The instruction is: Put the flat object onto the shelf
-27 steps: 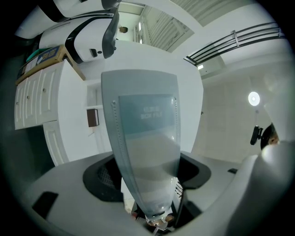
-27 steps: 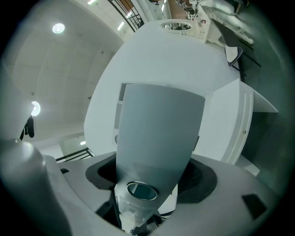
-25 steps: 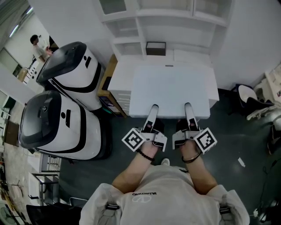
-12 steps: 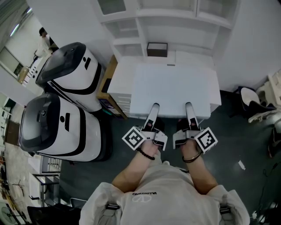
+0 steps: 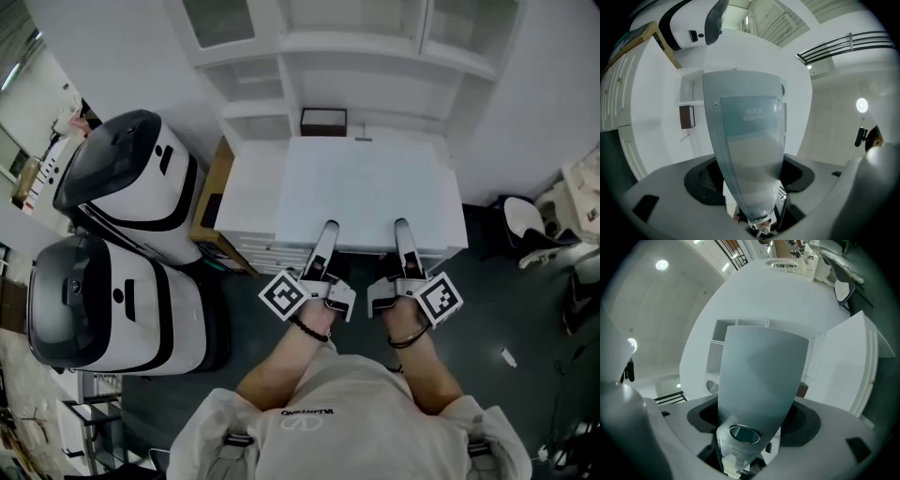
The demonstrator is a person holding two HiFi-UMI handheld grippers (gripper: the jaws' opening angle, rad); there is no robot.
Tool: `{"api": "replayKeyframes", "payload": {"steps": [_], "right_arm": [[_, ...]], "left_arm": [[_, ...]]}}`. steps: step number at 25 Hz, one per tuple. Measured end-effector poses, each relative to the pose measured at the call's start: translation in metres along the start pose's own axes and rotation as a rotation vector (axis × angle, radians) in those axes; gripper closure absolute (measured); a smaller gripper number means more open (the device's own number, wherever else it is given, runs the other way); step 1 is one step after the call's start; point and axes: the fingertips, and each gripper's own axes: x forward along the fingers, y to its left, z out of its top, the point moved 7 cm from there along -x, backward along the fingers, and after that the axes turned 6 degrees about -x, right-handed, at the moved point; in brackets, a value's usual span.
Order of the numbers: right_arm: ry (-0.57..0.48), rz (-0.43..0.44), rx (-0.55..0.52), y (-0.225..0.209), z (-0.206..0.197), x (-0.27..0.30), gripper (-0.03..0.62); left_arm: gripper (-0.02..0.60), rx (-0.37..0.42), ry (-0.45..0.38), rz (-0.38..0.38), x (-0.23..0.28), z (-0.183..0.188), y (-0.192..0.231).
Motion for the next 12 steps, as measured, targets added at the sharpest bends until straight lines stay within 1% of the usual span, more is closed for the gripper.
{"api": "replayKeyframes", "payload": {"steps": [5, 12], "right_arm": [[-0.027, 0.005, -0.052, -0.003, -0.001, 0.056, 0.249], [-0.08, 0.019, -0.069, -0.003, -0.002, 0.113, 0.247]], "left_arm": [[0.261, -0.018, 0.023, -0.026, 0.045, 0.04, 0.014], [0.261, -0.033, 0.065, -0.054, 0.095, 0.079, 0.025]]}}
